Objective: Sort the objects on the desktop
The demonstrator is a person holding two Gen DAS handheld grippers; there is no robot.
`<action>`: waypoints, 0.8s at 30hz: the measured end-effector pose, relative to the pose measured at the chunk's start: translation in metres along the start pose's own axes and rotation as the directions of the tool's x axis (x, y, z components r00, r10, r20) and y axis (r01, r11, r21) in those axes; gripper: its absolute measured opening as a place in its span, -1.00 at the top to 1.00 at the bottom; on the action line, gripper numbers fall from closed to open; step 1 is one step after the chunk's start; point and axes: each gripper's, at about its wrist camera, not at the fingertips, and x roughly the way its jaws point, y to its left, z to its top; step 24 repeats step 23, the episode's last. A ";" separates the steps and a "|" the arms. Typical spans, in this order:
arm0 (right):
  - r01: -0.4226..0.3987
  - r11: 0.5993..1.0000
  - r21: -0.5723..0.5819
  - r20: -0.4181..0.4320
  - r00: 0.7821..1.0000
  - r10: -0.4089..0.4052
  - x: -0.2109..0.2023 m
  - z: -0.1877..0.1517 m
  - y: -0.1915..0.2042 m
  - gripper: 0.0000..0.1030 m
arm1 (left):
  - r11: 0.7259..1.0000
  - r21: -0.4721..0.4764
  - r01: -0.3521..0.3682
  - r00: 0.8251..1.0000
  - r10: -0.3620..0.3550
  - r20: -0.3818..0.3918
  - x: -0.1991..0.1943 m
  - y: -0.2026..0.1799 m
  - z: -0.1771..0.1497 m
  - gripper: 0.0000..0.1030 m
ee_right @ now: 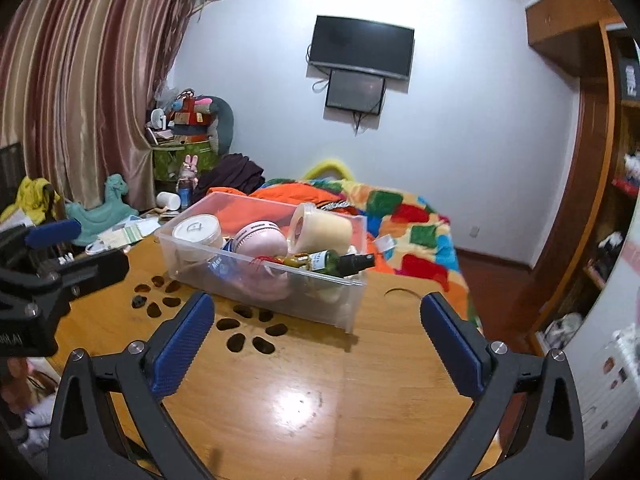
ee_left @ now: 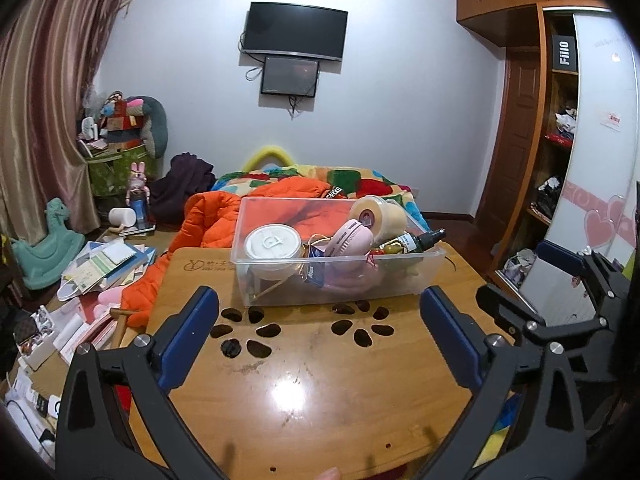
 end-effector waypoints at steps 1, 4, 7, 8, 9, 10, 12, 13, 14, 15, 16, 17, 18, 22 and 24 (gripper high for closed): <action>0.000 1.000 0.000 0.004 1.000 0.000 -0.003 -0.001 0.000 -0.99 | 1.000 -0.004 -0.006 1.000 0.006 0.005 -0.003 -0.001 -0.001 -0.98; -0.012 1.000 0.008 0.005 1.000 0.012 -0.010 -0.005 -0.001 -0.99 | 1.000 -0.006 -0.003 1.000 0.003 0.004 -0.009 -0.002 -0.004 -0.98; -0.016 1.000 0.022 0.007 1.000 0.016 -0.015 -0.007 -0.004 -0.99 | 1.000 -0.011 -0.008 1.000 0.008 0.008 -0.014 -0.004 -0.008 -0.98; -0.019 0.999 0.028 0.008 1.000 0.019 -0.016 -0.008 -0.004 -0.99 | 1.000 -0.012 -0.012 1.000 0.013 0.008 -0.014 -0.005 -0.009 -0.98; -0.024 0.999 0.034 0.007 1.000 0.023 -0.017 -0.009 -0.005 -0.99 | 1.000 -0.010 -0.016 1.000 0.016 0.008 -0.015 -0.005 -0.010 -0.98; -0.030 0.999 0.041 0.005 1.000 0.030 -0.018 -0.010 -0.006 -0.99 | 1.000 -0.005 -0.019 1.000 0.019 0.006 -0.015 -0.006 -0.012 -0.98; -0.030 0.998 0.046 0.004 1.000 0.030 -0.019 -0.010 -0.008 -0.99 | 1.000 0.003 -0.023 1.000 0.023 0.006 -0.016 -0.008 -0.014 -0.98; -0.028 0.999 0.047 0.005 1.000 0.028 -0.020 -0.010 -0.008 -0.99 | 1.000 0.006 -0.026 1.000 0.025 0.009 -0.016 -0.009 -0.014 -0.98; -0.028 0.999 0.047 0.005 1.000 0.027 -0.020 -0.010 -0.008 -0.99 | 1.000 0.008 -0.028 1.000 0.028 0.012 -0.017 -0.010 -0.014 -0.98; -0.027 0.998 0.049 0.006 1.000 0.027 -0.020 -0.011 -0.008 -0.99 | 1.000 0.008 -0.030 0.999 0.030 0.015 -0.017 -0.011 -0.015 -0.98; -0.027 0.998 0.051 0.005 1.000 0.027 -0.021 -0.011 -0.009 -0.99 | 0.999 0.008 -0.031 0.999 0.030 0.020 -0.018 -0.011 -0.015 -0.98; -0.028 0.998 0.052 0.004 1.000 0.027 -0.020 -0.012 -0.009 -0.99 | 1.000 0.008 -0.030 0.999 0.030 0.025 -0.019 -0.012 -0.014 -0.98; -0.030 0.998 0.054 0.003 1.000 0.030 -0.020 -0.012 -0.009 -0.99 | 1.000 0.008 -0.026 0.999 0.026 0.030 -0.020 -0.012 -0.015 -0.98; -0.032 0.997 0.063 -0.005 0.999 0.033 -0.017 -0.014 -0.010 -0.99 | 1.000 0.011 -0.019 0.999 0.019 0.047 -0.024 -0.015 -0.014 -0.98; -0.032 0.997 0.066 -0.008 0.999 0.033 -0.017 -0.015 -0.011 -0.99 | 1.000 0.014 -0.013 0.999 0.013 0.044 -0.024 -0.015 -0.014 -0.98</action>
